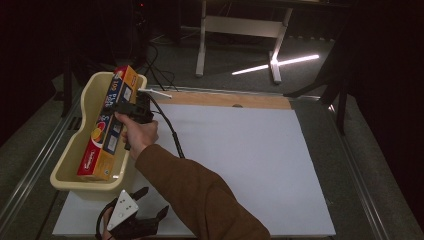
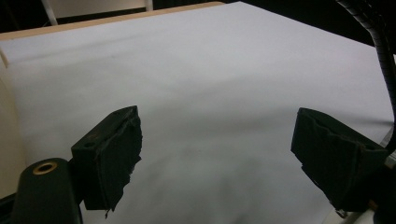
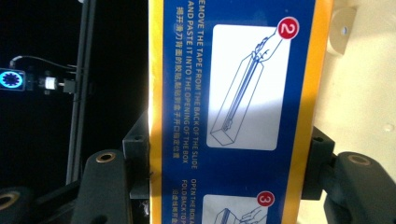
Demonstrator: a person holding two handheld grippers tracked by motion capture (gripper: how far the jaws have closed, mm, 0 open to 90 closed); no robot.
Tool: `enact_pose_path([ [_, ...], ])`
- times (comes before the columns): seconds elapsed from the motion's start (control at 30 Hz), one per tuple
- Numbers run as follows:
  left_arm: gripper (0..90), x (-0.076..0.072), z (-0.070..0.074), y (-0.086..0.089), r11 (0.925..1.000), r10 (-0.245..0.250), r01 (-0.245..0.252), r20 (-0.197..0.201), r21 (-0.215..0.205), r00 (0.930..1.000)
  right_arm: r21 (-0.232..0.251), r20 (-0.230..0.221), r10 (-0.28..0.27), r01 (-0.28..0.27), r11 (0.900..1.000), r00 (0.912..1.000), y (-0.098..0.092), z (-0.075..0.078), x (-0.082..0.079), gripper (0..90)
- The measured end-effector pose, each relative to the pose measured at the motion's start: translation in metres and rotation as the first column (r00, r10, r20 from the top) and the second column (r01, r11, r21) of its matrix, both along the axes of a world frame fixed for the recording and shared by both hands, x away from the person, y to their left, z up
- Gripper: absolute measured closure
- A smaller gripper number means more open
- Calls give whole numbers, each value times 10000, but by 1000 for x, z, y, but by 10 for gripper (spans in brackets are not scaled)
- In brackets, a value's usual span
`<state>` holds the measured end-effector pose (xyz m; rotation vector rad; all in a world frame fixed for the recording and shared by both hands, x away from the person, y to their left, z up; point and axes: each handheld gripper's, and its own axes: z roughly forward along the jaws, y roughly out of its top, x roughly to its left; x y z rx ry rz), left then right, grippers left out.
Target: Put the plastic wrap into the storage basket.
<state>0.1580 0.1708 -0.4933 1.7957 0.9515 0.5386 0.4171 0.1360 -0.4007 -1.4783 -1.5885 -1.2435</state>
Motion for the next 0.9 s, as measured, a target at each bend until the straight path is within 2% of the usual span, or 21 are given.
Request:
enact_pose_path([
  [0.3,163,0,0,0,10000,-9,9,48,-18,10000,-485,-99,39,-44,9988,9999,6,-5,-3,382],
  [0.5,163,0,0,-1,10000,-34,34,35,-21,10000,-1154,-15,-59,57,9933,10000,6,-4,-4,364],
  [0.63,163,1,0,-1,10000,-23,23,1,36,10000,-1334,-355,8,-55,9910,9994,4,-5,-1,248],
  [0.67,164,1,0,-1,10000,-26,26,1,35,10000,-1445,-300,-59,15,9895,9995,3,-4,-1,246],
  [0.73,164,1,0,-2,10000,-32,32,18,44,10000,-870,-212,-84,65,9962,9997,-1,5,-2,258],
  [0.83,164,1,0,-2,10000,-35,35,-14,84,10000,-1001,-76,201,-208,9948,9998,-1,18,-7,259],
  [0.9,164,1,0,-2,10000,-30,30,14,81,10000,-1254,292,414,-375,9914,9987,-2,23,-11,279],
])
